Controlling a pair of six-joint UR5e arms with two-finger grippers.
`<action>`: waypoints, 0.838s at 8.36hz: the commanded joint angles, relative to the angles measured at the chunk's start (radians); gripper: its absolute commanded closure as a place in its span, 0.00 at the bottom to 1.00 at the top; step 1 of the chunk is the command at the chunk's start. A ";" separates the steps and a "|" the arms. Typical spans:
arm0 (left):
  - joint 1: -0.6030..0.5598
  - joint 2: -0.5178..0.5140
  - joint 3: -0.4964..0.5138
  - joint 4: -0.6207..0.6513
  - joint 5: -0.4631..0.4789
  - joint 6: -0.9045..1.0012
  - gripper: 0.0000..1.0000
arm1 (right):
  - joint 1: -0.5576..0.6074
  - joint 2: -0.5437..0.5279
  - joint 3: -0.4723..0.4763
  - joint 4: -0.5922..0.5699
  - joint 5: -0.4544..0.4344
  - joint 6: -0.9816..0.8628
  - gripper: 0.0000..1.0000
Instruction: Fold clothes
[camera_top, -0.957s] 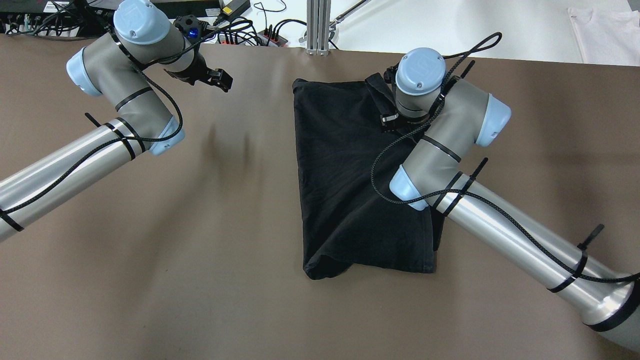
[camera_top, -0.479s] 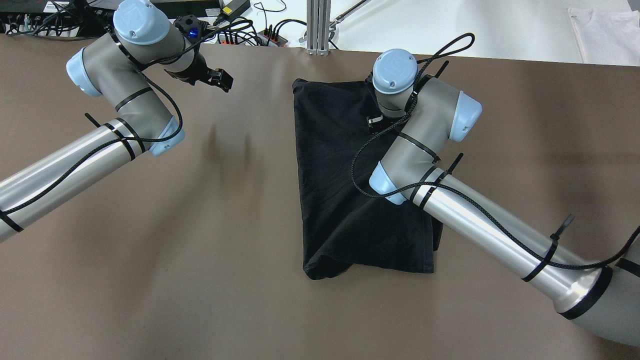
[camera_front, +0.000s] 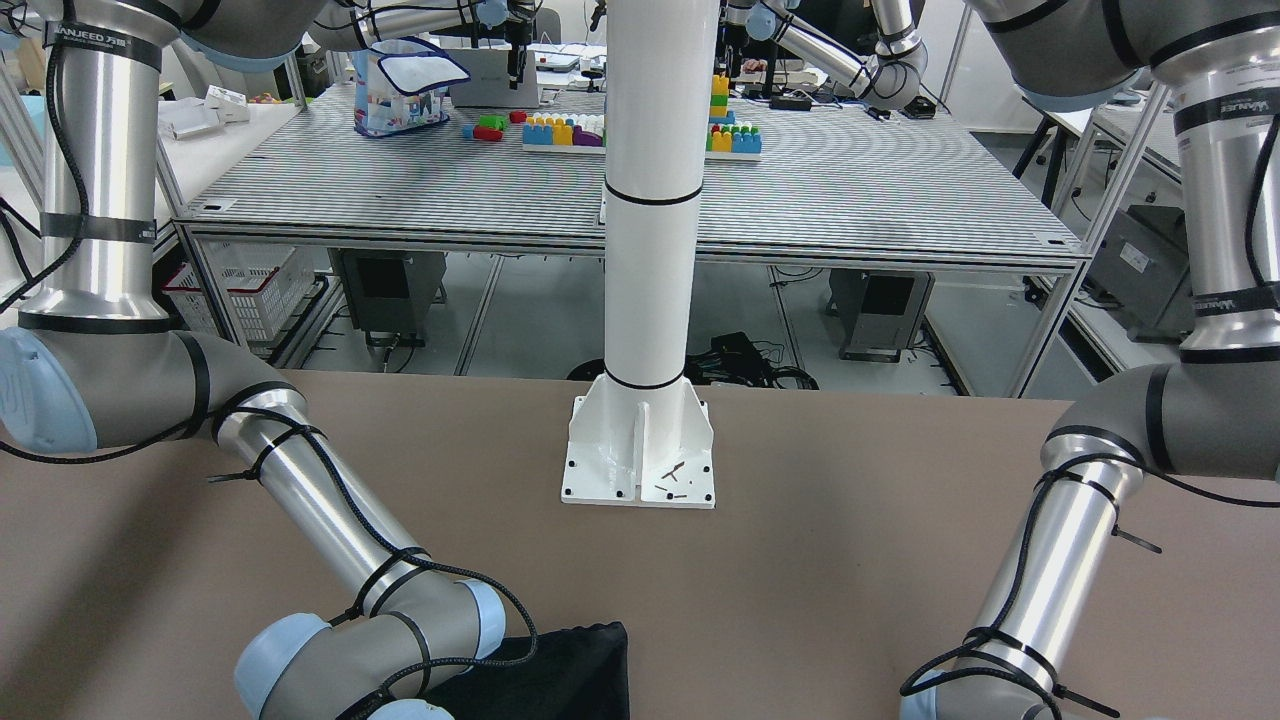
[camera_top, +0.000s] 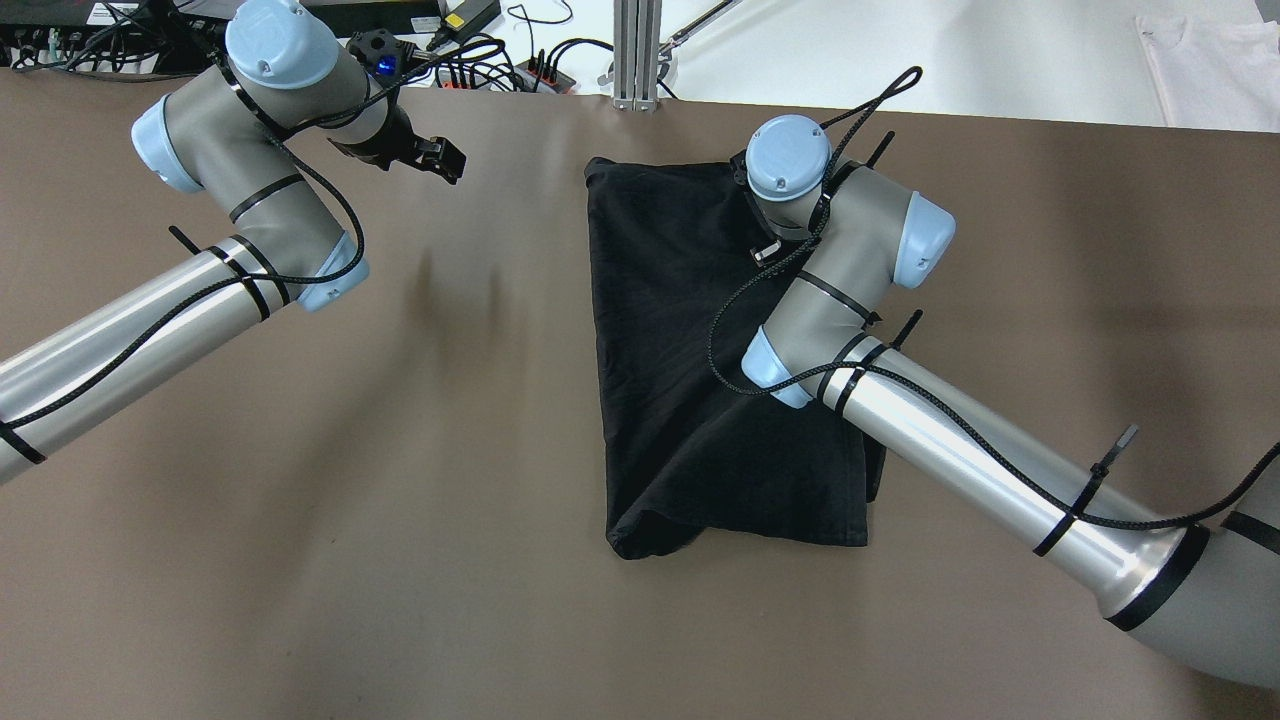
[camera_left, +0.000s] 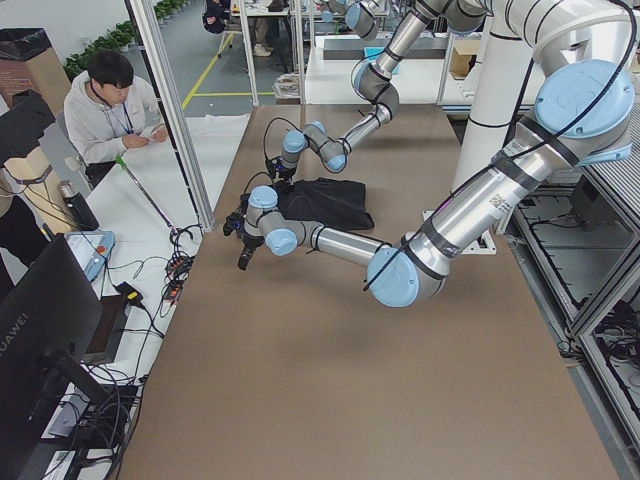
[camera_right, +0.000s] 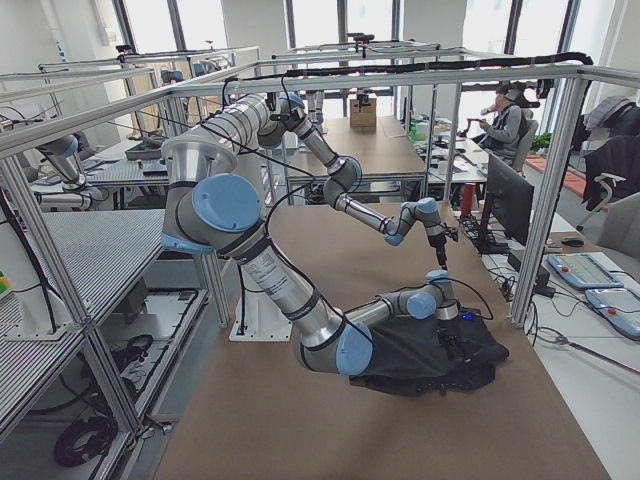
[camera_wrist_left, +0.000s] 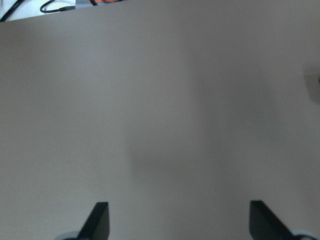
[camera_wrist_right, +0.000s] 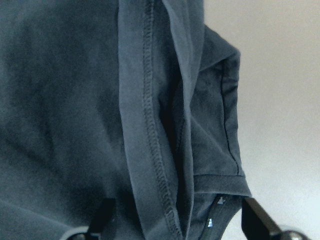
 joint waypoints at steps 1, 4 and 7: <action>-0.002 0.003 0.000 0.000 0.000 0.002 0.00 | 0.007 0.001 -0.064 0.088 -0.072 -0.061 0.11; -0.002 0.006 0.000 0.000 0.000 0.006 0.00 | 0.077 -0.047 -0.065 0.096 -0.078 -0.087 0.13; 0.001 0.003 -0.002 0.000 -0.002 0.000 0.00 | 0.122 -0.158 -0.025 0.222 -0.085 -0.080 0.14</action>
